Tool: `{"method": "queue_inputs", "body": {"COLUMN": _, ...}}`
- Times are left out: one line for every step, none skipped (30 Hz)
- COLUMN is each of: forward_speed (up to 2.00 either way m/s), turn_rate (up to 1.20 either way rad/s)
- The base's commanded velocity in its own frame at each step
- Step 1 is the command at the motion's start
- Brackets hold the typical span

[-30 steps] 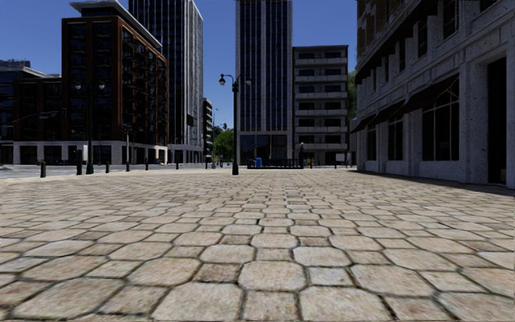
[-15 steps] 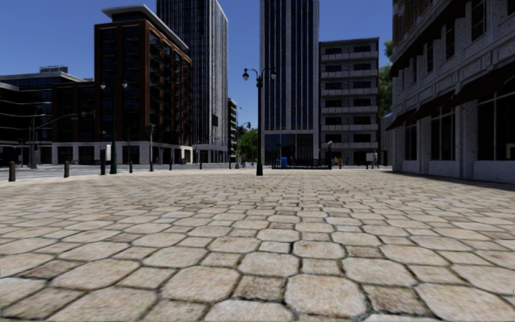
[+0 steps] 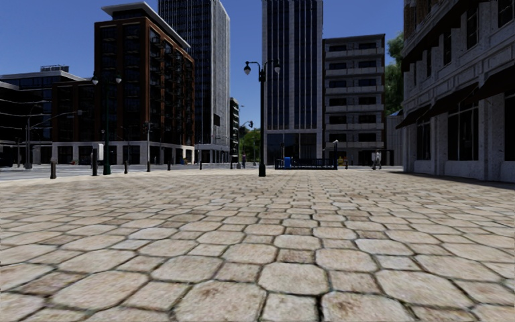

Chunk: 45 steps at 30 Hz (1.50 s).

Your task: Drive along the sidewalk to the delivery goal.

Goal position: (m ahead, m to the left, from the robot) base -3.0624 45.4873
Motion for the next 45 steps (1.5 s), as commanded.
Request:
{"method": "queue_inputs", "body": {"forward_speed": 2.00, "turn_rate": 0.21}}
{"method": "queue_inputs", "body": {"forward_speed": 2.00, "turn_rate": 0.21}}
{"method": "queue_inputs", "body": {"forward_speed": 2.00, "turn_rate": 0.21}}
{"method": "queue_inputs", "body": {"forward_speed": 2.00, "turn_rate": 0.21}}
{"method": "queue_inputs", "body": {"forward_speed": 2.00, "turn_rate": 0.21}}
{"method": "queue_inputs", "body": {"forward_speed": 2.00, "turn_rate": 0.21}}
{"method": "queue_inputs", "body": {"forward_speed": 2.00, "turn_rate": 0.17}}
{"method": "queue_inputs", "body": {"forward_speed": 2.00, "turn_rate": 0.11}}
{"method": "queue_inputs", "body": {"forward_speed": 2.00, "turn_rate": 0.07}}
{"method": "queue_inputs", "body": {"forward_speed": 2.00, "turn_rate": 0.07}}
{"method": "queue_inputs", "body": {"forward_speed": 2.00, "turn_rate": 0.05}}
{"method": "queue_inputs", "body": {"forward_speed": 2.00, "turn_rate": 0.04}}
{"method": "queue_inputs", "body": {"forward_speed": 2.00, "turn_rate": 0.04}}
{"method": "queue_inputs", "body": {"forward_speed": 2.00, "turn_rate": 0.04}}
{"method": "queue_inputs", "body": {"forward_speed": 2.00, "turn_rate": 0.06}}
{"method": "queue_inputs", "body": {"forward_speed": 2.00, "turn_rate": 0.09}}
{"method": "queue_inputs", "body": {"forward_speed": 2.00, "turn_rate": 0.10}}
{"method": "queue_inputs", "body": {"forward_speed": 2.00, "turn_rate": 0.11}}
{"method": "queue_inputs", "body": {"forward_speed": 2.00, "turn_rate": 0.11}}
{"method": "queue_inputs", "body": {"forward_speed": 2.00, "turn_rate": 0.12}}
{"method": "queue_inputs", "body": {"forward_speed": 2.00, "turn_rate": 0.12}}
{"method": "queue_inputs", "body": {"forward_speed": 2.00, "turn_rate": 0.13}}
{"method": "queue_inputs", "body": {"forward_speed": 2.00, "turn_rate": 0.13}}
{"method": "queue_inputs", "body": {"forward_speed": 2.00, "turn_rate": 0.13}}
{"method": "queue_inputs", "body": {"forward_speed": 2.00, "turn_rate": 0.13}}
{"method": "queue_inputs", "body": {"forward_speed": 2.00, "turn_rate": 0.14}}
{"method": "queue_inputs", "body": {"forward_speed": 2.00, "turn_rate": 0.14}}
{"method": "queue_inputs", "body": {"forward_speed": 2.00, "turn_rate": 0.14}}
{"method": "queue_inputs", "body": {"forward_speed": 2.00, "turn_rate": 0.17}}
{"method": "queue_inputs", "body": {"forward_speed": 2.00, "turn_rate": 0.18}}
{"method": "queue_inputs", "body": {"forward_speed": 2.00, "turn_rate": 0.18}}
{"method": "queue_inputs", "body": {"forward_speed": 2.00, "turn_rate": 0.19}}
{"method": "queue_inputs", "body": {"forward_speed": 2.00, "turn_rate": 0.20}}
{"method": "queue_inputs", "body": {"forward_speed": 2.00, "turn_rate": 0.22}}
{"method": "queue_inputs", "body": {"forward_speed": 2.00, "turn_rate": 0.22}}
{"method": "queue_inputs", "body": {"forward_speed": 2.00, "turn_rate": 0.23}}
{"method": "queue_inputs", "body": {"forward_speed": 2.00, "turn_rate": 0.25}}
{"method": "queue_inputs", "body": {"forward_speed": 2.00, "turn_rate": 0.25}}
{"method": "queue_inputs", "body": {"forward_speed": 2.00, "turn_rate": 0.26}}
{"method": "queue_inputs", "body": {"forward_speed": 2.00, "turn_rate": 0.27}}
{"method": "queue_inputs", "body": {"forward_speed": 2.00, "turn_rate": 0.27}}
{"method": "queue_inputs", "body": {"forward_speed": 2.00, "turn_rate": 0.27}}
{"method": "queue_inputs", "body": {"forward_speed": 2.00, "turn_rate": 0.27}}
{"method": "queue_inputs", "body": {"forward_speed": 2.00, "turn_rate": 0.27}}
{"method": "queue_inputs", "body": {"forward_speed": 2.00, "turn_rate": 0.27}}
